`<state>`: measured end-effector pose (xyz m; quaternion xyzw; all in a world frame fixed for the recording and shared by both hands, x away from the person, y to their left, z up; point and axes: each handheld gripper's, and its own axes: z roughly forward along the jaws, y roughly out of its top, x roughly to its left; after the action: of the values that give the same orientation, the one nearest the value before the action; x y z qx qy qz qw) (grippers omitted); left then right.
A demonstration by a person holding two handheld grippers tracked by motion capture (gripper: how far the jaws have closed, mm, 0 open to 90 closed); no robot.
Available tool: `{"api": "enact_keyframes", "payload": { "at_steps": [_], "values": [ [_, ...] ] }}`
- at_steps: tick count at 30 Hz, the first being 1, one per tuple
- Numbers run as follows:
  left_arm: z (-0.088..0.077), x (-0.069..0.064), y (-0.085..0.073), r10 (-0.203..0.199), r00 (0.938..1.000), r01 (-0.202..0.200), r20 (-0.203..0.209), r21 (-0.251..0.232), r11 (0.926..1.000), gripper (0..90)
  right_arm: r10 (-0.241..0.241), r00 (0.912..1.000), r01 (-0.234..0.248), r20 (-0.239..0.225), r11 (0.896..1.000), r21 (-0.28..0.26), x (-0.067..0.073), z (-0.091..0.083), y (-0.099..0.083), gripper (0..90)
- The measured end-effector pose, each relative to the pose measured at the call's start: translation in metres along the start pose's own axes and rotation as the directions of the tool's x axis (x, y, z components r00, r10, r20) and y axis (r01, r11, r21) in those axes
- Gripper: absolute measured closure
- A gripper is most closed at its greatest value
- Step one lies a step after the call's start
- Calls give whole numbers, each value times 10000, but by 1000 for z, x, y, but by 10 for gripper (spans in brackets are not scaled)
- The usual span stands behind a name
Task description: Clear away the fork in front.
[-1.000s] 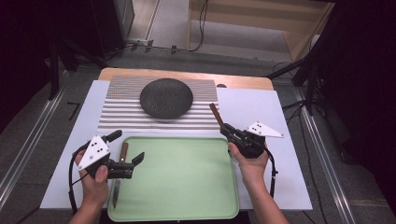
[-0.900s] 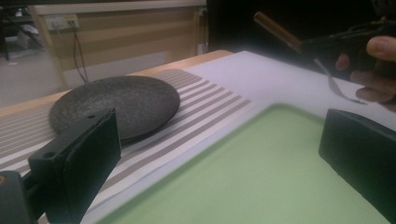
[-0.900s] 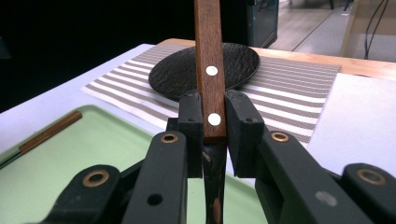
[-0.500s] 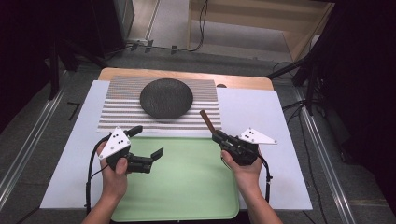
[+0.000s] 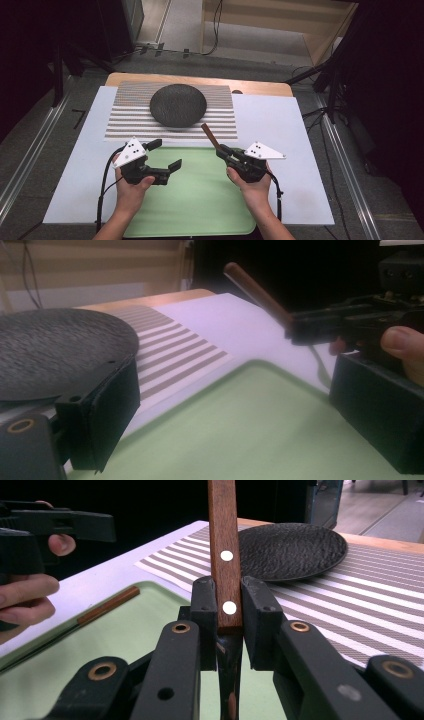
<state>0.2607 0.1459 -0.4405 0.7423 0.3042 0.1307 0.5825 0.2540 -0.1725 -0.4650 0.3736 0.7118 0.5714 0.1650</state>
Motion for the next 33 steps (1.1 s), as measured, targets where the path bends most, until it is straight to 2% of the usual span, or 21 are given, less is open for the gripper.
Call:
{"api": "enact_keyframes", "payload": {
  "at_steps": [3, 8, 18, 21, 26, 30, 33],
  "values": [
    [2, -2, 0, -144, 9998, 144, 145, -18, 9999, 131, -76, 9999, 76, -88, 10000, 13, 5, 2, 0, 762],
    [5, -7, 0, -379, 9988, 378, 310, 21, 9993, 148, -199, 9992, 201, -341, 9998, 38, 14, 8, -1, 762],
    [6, -8, 1, -892, 9952, 890, 397, 69, 9960, 265, -470, 9961, 478, -744, 9988, 85, 31, 15, -2, 762],
    [7, -8, 1, -1027, 9934, 1024, 509, 78, 9947, 310, -528, 9950, 538, -854, 9985, 100, 35, 17, -3, 762],
    [8, -7, 1, -1353, 9897, 1348, 473, 133, 9908, 362, -664, 9932, 679, -954, 9976, 128, 41, 20, -4, 762],
    [8, -7, 1, -1449, 9884, 1446, 450, 96, 9894, 389, -760, 9919, 783, -1019, 9968, 187, 47, 22, -6, 762],
    [8, -8, 1, -1448, 9882, 1446, 497, 91, 9895, 451, -880, 9901, 906, -1098, 9957, 186, 51, 24, -6, 762]
  ]
}}
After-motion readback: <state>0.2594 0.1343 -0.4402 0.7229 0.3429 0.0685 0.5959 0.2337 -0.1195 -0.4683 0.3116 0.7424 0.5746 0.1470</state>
